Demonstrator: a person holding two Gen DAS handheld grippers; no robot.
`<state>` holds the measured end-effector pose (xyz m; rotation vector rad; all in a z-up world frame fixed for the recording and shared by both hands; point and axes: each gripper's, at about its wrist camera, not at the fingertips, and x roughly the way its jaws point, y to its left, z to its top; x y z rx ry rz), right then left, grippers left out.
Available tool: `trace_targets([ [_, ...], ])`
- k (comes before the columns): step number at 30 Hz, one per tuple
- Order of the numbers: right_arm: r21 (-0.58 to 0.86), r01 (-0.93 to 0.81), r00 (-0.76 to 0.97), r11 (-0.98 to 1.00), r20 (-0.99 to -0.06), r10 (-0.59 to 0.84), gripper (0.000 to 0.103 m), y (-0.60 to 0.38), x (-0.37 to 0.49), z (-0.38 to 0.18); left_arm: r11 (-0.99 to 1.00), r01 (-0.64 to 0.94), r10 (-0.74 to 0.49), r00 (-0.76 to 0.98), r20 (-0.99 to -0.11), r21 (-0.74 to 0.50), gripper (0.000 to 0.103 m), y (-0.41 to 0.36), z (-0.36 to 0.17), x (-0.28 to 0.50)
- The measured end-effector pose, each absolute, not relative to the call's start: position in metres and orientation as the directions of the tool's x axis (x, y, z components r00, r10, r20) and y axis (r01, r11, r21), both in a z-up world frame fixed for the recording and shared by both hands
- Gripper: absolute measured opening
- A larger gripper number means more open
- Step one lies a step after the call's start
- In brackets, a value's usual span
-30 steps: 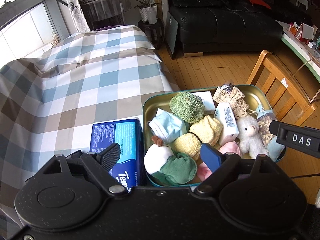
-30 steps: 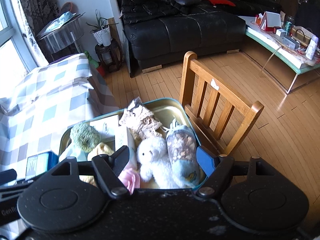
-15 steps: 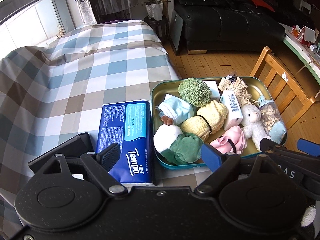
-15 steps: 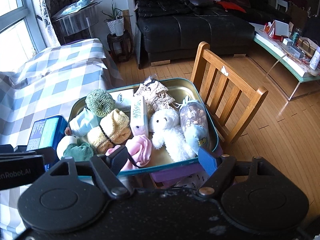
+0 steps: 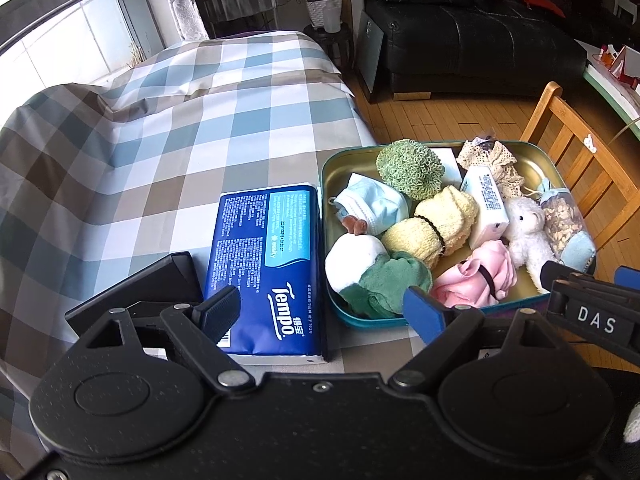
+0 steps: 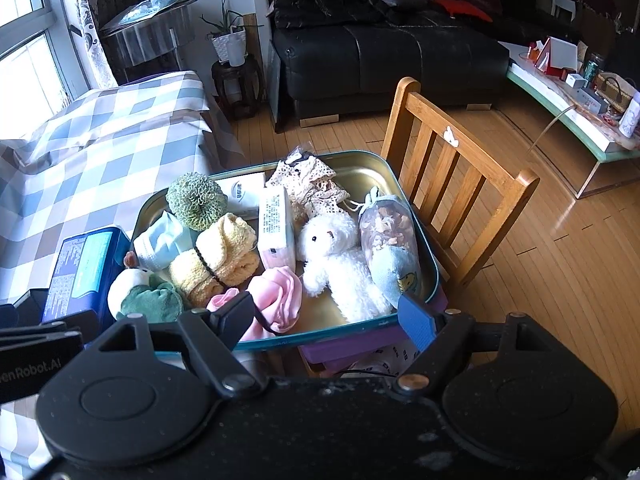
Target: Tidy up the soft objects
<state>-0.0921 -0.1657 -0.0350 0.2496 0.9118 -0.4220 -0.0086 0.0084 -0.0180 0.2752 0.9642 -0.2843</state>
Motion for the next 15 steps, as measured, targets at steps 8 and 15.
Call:
trace_targets([
  [8,0.025,0.452,0.530,0.891,-0.812,-0.246,0.080,-0.1650,-0.0899,-0.0372,0.923,0.370,-0.117,0.527,-0.842,0.103,0.086,0.0060,-0.0222,-0.0093],
  [15,0.024,0.451,0.528,0.892,-0.813,-0.246,0.080,-0.1647,-0.0897,-0.0384,0.922,0.372,-0.114,0.529,-0.841,0.108,0.086,0.0042,-0.0234,-0.0092],
])
